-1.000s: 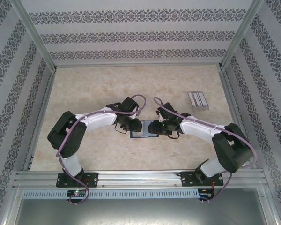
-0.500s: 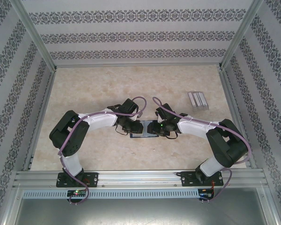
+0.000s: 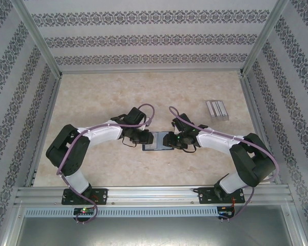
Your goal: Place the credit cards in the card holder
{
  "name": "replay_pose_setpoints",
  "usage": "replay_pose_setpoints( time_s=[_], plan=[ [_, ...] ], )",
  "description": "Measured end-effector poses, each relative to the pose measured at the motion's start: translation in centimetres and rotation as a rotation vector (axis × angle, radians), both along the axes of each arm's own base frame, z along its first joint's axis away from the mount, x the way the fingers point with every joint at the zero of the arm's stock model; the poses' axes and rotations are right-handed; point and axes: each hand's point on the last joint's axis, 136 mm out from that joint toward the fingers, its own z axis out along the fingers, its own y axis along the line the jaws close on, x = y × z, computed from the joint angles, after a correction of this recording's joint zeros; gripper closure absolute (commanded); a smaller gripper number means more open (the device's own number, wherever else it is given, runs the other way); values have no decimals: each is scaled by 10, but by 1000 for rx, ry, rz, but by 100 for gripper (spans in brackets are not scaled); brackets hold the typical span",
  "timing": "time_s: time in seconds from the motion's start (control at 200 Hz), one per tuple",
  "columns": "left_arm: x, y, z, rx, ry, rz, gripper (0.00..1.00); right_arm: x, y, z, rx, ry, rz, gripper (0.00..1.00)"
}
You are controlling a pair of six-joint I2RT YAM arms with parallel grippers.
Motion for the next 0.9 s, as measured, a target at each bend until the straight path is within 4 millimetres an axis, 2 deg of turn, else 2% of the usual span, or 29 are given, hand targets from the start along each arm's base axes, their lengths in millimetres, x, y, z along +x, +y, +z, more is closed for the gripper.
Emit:
replay_pose_setpoints(
  time_s=[0.145,0.445,0.899],
  plan=[
    [0,-9,-6,-39,25,-8,80,0,0,-4,-5,7,0,61],
    [-2,-18,-2,-88,40,-36,83,0,1,-13,-14,27,1,61],
    [-5,-26,-14,-103,70,-62,88,3,7,-11,19,19,3,78]
  ],
)
